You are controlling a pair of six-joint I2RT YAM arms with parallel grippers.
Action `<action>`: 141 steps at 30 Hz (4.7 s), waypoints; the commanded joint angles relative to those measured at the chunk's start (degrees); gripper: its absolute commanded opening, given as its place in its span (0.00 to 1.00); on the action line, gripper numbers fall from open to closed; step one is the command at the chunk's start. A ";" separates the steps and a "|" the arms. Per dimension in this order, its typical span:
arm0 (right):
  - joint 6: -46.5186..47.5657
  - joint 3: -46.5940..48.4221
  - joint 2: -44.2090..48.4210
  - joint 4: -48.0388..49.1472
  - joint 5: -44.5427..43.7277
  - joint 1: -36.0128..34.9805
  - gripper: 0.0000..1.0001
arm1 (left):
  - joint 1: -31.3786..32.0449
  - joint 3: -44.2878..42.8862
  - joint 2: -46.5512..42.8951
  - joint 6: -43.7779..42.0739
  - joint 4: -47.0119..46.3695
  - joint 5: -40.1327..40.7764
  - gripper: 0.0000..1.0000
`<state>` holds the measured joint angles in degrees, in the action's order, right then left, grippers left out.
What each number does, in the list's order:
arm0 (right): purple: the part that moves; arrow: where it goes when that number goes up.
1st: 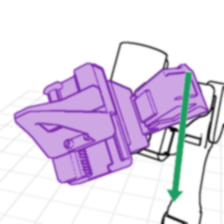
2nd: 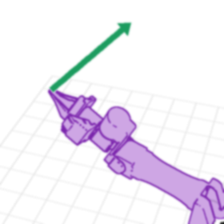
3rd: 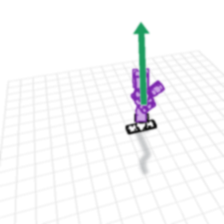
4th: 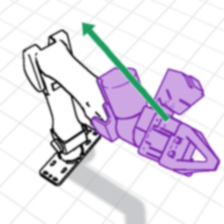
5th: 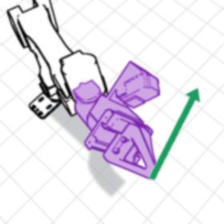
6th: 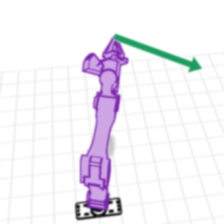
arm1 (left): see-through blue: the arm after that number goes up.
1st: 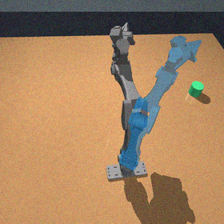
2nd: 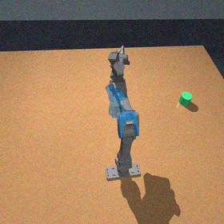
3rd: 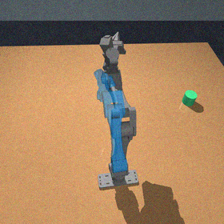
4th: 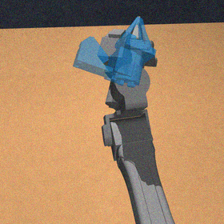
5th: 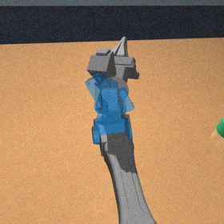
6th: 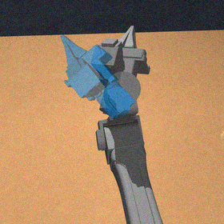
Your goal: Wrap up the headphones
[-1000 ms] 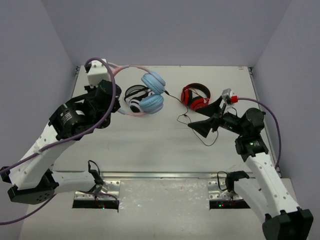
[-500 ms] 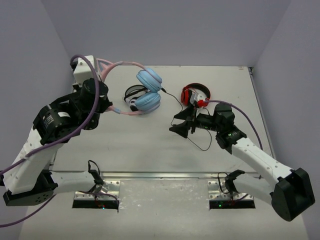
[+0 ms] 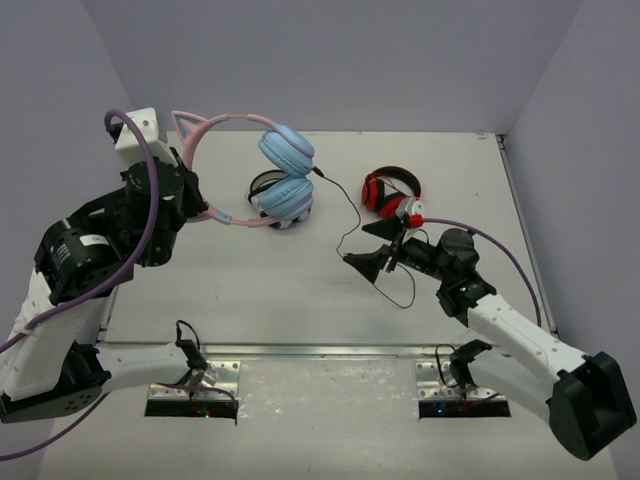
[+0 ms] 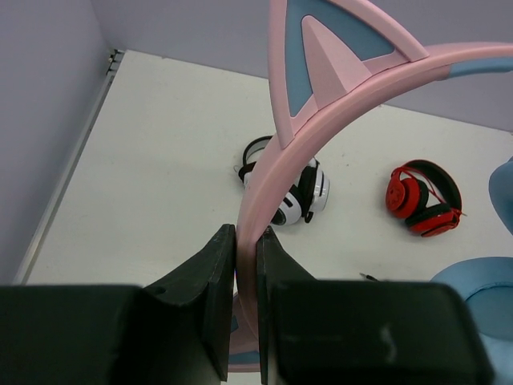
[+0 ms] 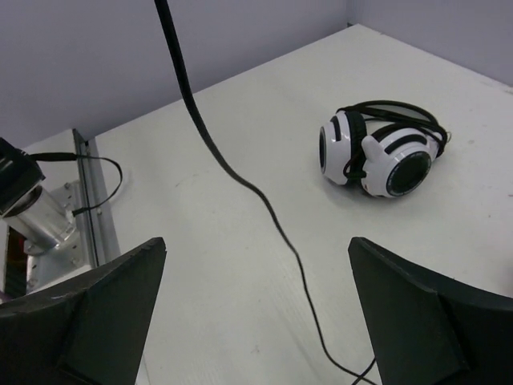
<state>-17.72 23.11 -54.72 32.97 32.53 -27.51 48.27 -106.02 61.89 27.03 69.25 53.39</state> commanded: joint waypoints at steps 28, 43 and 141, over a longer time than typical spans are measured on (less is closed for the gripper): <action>9.45 3.51 16.99 -15.65 -36.49 -0.09 0.01 | -0.28 32.17 -6.26 -32.81 -46.04 -9.53 0.00; 21.32 29.17 7.80 -44.56 -18.63 -0.09 0.01 | 6.04 37.90 9.83 -37.93 -38.41 -48.89 0.00; -8.40 23.26 -7.42 -9.12 2.98 -23.56 0.01 | 4.03 20.48 8.78 -24.21 -83.74 24.65 0.00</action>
<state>-30.74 40.21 -61.69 34.59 33.69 -50.33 53.63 -88.16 72.29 6.28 -0.21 73.41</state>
